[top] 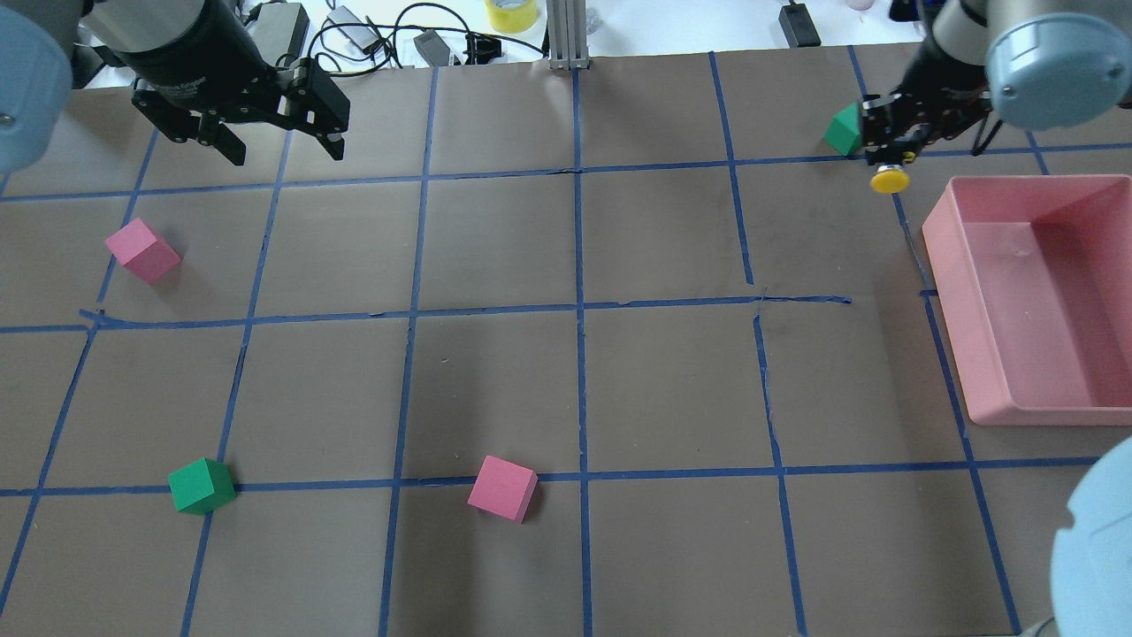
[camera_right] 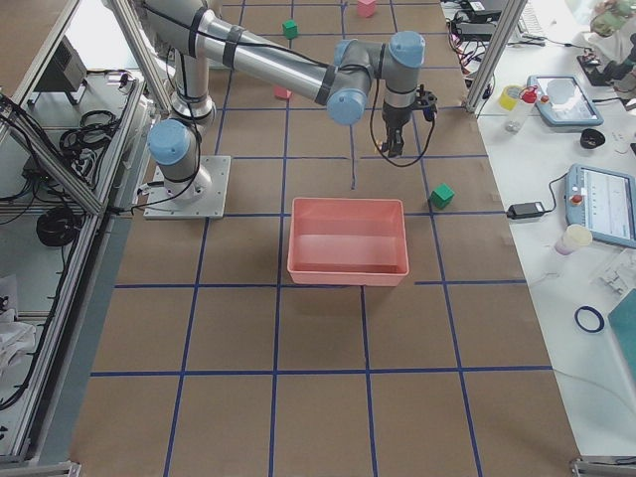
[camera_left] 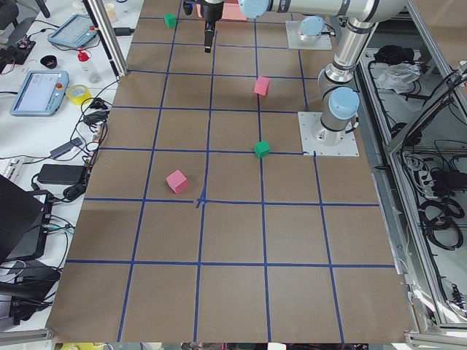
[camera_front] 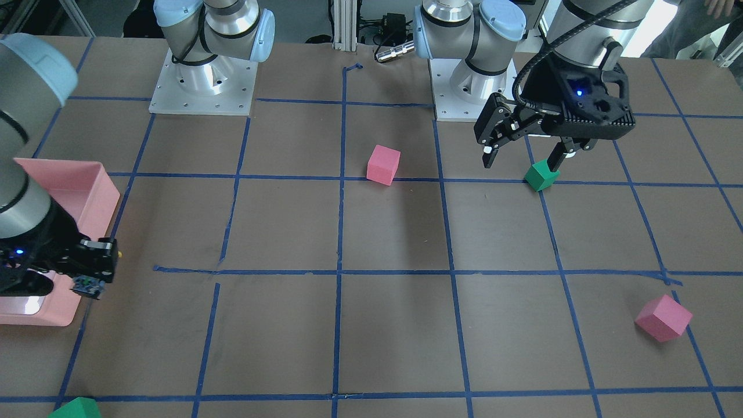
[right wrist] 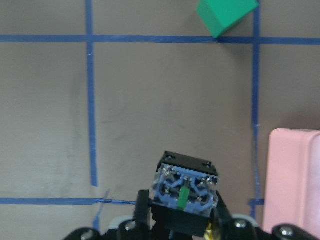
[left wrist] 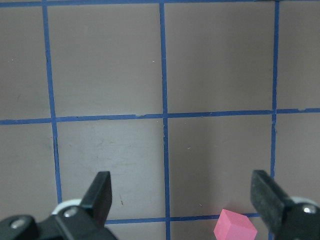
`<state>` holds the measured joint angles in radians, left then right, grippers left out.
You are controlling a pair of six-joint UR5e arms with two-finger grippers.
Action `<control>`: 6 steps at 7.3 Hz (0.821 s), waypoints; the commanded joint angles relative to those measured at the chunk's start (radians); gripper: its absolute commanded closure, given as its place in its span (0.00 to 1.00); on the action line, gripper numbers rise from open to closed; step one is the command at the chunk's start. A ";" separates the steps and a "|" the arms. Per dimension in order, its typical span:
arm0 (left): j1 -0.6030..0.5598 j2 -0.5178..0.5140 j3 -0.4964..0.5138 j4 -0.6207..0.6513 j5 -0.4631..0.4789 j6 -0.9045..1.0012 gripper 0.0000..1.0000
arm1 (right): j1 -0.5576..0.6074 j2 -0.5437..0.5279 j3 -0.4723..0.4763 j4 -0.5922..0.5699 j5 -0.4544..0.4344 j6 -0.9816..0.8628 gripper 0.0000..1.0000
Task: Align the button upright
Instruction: 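Lift the button out of the tray and carry it toward the table center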
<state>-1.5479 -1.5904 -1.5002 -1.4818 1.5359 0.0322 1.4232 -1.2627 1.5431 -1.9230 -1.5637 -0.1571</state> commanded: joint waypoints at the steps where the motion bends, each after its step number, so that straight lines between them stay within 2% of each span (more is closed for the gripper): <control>1: 0.000 0.001 0.000 0.000 0.000 0.000 0.00 | 0.216 0.035 0.005 -0.049 0.008 0.246 1.00; 2: 0.000 0.001 0.000 0.000 0.000 0.000 0.00 | 0.314 0.072 0.005 -0.104 0.008 0.298 1.00; 4: -0.001 0.001 0.000 0.000 0.001 0.000 0.00 | 0.396 0.146 0.009 -0.178 0.124 0.318 1.00; 6: 0.002 0.003 0.002 0.000 0.001 0.000 0.00 | 0.476 0.236 0.009 -0.258 0.108 0.312 1.00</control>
<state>-1.5480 -1.5888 -1.4998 -1.4818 1.5370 0.0322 1.8521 -1.0821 1.5511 -2.1391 -1.4573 0.1566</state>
